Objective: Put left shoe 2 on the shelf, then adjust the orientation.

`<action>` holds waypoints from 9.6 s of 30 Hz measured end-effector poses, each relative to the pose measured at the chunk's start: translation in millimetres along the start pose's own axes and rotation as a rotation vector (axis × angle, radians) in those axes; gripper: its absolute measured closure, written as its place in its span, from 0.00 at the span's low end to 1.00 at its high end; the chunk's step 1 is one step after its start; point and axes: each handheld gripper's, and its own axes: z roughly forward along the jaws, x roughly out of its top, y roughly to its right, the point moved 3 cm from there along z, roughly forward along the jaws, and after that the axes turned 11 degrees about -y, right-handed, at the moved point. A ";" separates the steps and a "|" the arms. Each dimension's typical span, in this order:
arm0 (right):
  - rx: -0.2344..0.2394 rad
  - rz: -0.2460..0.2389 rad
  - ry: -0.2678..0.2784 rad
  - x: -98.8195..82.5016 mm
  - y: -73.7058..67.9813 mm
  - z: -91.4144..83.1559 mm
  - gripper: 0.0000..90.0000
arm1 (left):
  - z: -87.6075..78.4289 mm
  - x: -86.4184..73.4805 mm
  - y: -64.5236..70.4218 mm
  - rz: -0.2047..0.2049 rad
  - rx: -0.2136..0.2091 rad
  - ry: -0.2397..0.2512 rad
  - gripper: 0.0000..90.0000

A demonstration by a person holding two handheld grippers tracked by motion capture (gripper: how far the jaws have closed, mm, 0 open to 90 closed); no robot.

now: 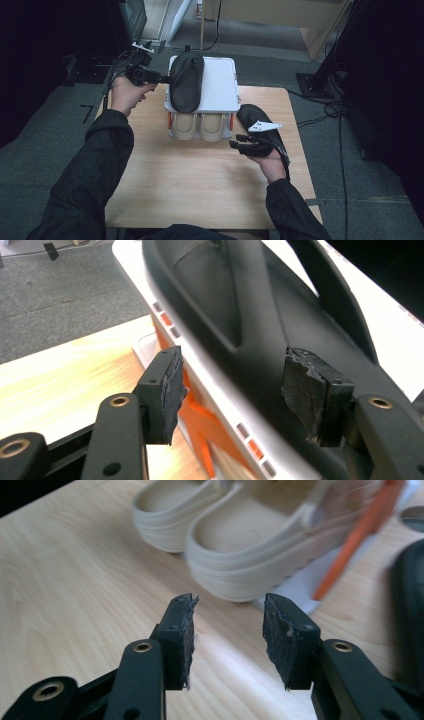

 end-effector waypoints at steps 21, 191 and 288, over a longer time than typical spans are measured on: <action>-0.130 0.093 0.012 -14.9 57.2 -17.3 0.74 | 5.9 -50.5 -16.2 -0.016 -0.011 0.004 0.46; -0.282 0.378 -0.097 15.3 112.8 -35.6 0.79 | 38.7 -154.1 -9.9 0.008 -0.077 0.029 0.45; -0.225 0.197 -0.048 225.7 68.1 -21.0 0.65 | 38.3 -151.4 -12.0 0.018 -0.107 0.062 0.46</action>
